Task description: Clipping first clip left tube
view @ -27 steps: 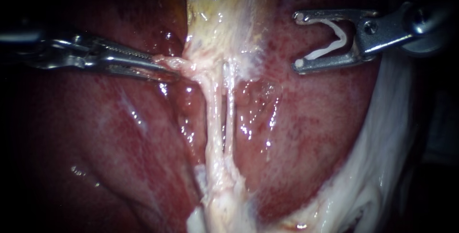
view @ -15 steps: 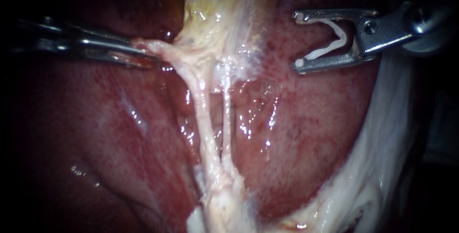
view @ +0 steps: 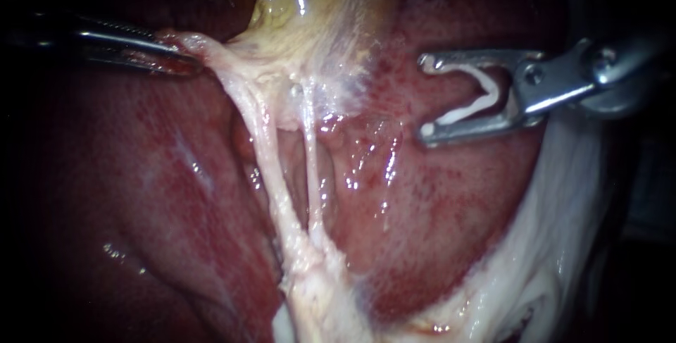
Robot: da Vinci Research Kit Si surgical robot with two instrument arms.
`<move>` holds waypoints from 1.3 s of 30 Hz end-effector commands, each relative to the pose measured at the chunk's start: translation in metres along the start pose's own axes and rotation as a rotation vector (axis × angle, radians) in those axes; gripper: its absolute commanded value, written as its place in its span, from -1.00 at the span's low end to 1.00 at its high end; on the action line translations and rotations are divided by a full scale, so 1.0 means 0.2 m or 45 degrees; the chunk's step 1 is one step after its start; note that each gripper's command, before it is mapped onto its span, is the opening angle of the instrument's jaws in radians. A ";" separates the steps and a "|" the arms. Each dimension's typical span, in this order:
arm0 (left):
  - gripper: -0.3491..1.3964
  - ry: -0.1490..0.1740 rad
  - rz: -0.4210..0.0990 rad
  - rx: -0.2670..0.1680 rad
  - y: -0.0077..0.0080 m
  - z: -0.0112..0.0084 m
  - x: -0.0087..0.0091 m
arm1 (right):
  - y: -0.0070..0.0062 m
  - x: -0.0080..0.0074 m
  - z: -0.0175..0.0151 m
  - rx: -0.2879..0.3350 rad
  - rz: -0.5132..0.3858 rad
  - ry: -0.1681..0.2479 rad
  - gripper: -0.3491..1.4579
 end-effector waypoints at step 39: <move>-1.00 0.001 0.002 0.005 0.000 0.001 -0.002 | -0.028 -0.041 0.085 0.285 0.395 0.100 -0.07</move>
